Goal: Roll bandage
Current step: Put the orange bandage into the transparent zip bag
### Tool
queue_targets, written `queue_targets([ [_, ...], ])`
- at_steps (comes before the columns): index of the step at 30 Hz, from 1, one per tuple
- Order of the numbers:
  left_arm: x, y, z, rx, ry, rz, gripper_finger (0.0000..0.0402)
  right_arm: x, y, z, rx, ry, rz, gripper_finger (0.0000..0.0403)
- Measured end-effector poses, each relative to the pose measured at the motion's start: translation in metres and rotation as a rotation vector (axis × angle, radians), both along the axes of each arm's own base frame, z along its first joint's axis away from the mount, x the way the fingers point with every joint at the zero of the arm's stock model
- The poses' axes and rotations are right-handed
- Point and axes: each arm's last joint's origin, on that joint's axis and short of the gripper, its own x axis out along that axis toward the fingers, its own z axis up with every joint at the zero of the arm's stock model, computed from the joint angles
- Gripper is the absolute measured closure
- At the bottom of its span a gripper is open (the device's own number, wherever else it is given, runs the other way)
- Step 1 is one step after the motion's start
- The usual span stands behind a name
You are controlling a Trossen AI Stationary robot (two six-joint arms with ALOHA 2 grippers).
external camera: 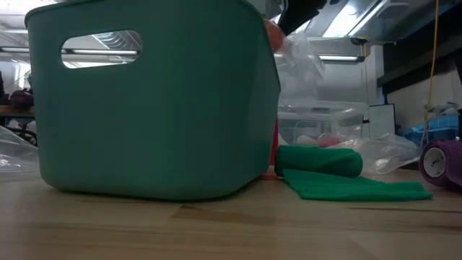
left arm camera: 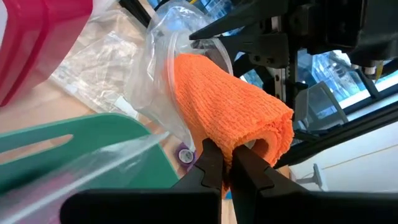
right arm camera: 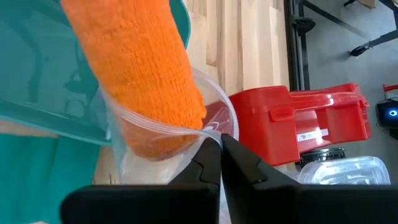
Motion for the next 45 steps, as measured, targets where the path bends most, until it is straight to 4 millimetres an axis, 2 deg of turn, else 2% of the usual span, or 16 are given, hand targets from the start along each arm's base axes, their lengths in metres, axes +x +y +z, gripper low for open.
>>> queue_targets([
  [12, 0.002, 0.020, -0.003, -0.015, 0.027, 0.051, 0.0401, 0.005, 0.002, 0.003, 0.055, -0.060, 0.018, 0.0395],
  [17, 0.003, 0.026, -0.001, -0.011, 0.014, 0.072, 0.0401, 0.011, 0.003, 0.009, 0.054, -0.141, 0.035, 0.0395],
  [27, 0.005, 0.038, 0.005, 0.047, -0.045, 0.103, 0.0375, 0.018, 0.004, 0.017, 0.050, -0.252, 0.035, 0.0395],
  [30, 0.005, 0.039, 0.006, 0.080, -0.046, 0.102, 0.0368, 0.020, 0.004, 0.028, 0.060, -0.293, 0.039, 0.0395],
  [38, 0.006, 0.038, 0.010, 0.158, -0.073, 0.048, 0.0315, 0.016, 0.004, 0.065, 0.074, -0.370, 0.043, 0.0395],
  [45, 0.002, 0.036, 0.034, 0.169, -0.288, -0.001, 0.0258, 0.008, 0.002, 0.071, 0.086, -0.302, 0.014, 0.0395],
])
